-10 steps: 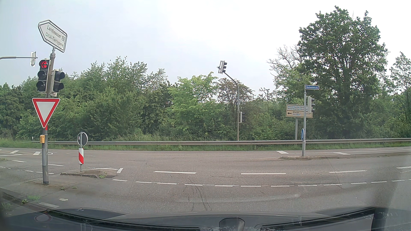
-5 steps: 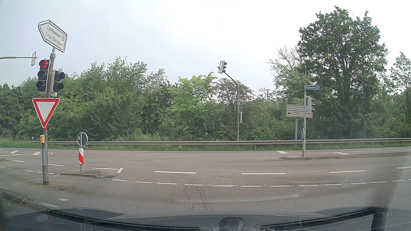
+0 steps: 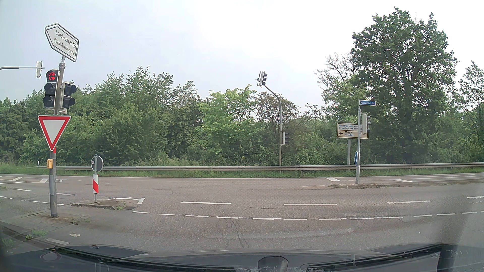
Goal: Follow the waypoints while adhering to traffic rules and regulations
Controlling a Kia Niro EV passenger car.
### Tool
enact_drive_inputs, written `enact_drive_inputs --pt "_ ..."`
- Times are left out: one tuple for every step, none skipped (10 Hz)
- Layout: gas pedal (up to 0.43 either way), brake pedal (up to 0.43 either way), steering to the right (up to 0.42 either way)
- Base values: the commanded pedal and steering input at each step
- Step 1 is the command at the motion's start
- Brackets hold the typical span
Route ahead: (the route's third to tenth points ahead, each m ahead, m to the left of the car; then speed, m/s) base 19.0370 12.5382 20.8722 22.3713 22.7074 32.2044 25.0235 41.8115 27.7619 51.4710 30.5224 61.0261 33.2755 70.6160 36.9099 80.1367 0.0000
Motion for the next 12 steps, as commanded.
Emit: enact_drive_inputs --pt "0.0 0.213 -0.031" --pt "0.0 0.213 -0.031" --pt "0.0 0.213 -0.031" --pt "0.0 0.22 -0.031" --pt "0.0 0.22 -0.031" --pt "0.0 0.22 -0.031" --pt "0.0 0.213 -0.031" --pt "0.0 0.22 -0.031" --pt "0.0 0.22 -0.031" --pt "0.0 0.201 -0.031" --pt "0.0 0.012 -0.031" --pt "0.0 0.0 -0.031"
